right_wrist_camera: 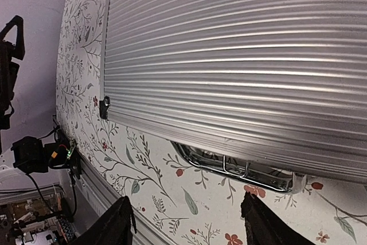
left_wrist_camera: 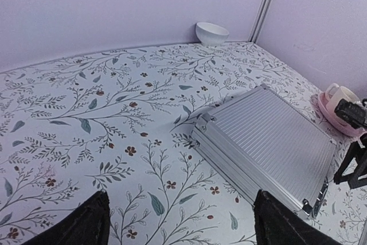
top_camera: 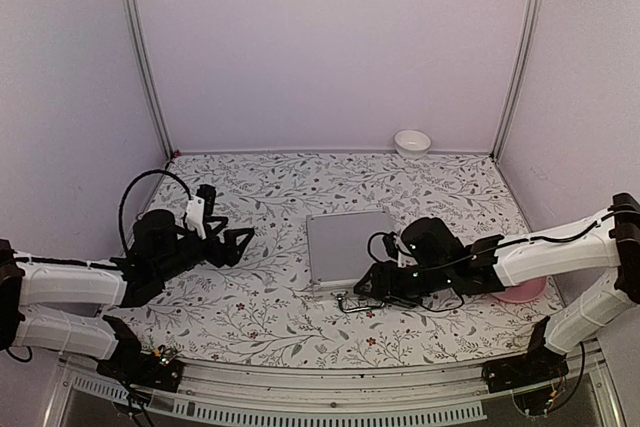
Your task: Pack up texas hold em set
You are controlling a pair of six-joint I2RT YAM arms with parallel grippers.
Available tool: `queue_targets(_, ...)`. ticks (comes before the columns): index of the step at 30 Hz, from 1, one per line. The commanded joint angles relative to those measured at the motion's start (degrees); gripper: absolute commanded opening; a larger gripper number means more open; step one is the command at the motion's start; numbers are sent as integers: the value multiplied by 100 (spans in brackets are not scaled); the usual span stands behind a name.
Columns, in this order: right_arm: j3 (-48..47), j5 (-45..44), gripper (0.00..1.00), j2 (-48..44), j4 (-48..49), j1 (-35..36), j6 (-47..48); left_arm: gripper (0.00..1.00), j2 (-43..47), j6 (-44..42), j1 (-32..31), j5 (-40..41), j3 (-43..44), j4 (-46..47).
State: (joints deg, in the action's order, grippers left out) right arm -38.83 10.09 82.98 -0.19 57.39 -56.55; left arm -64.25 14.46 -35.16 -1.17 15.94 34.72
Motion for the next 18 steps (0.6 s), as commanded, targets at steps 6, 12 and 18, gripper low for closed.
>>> queue_targets(6,-458,-244,64,508,-217,69,-180,87,642,-195,26,211,-166,150)
queue_targets(12,-634,-273,64,831,-375,66,-86,87,534,-189,29,158,-129,141)
queue_targets(18,-630,-304,64,869,-533,70,-101,87,421,-206,27,174,-109,158)
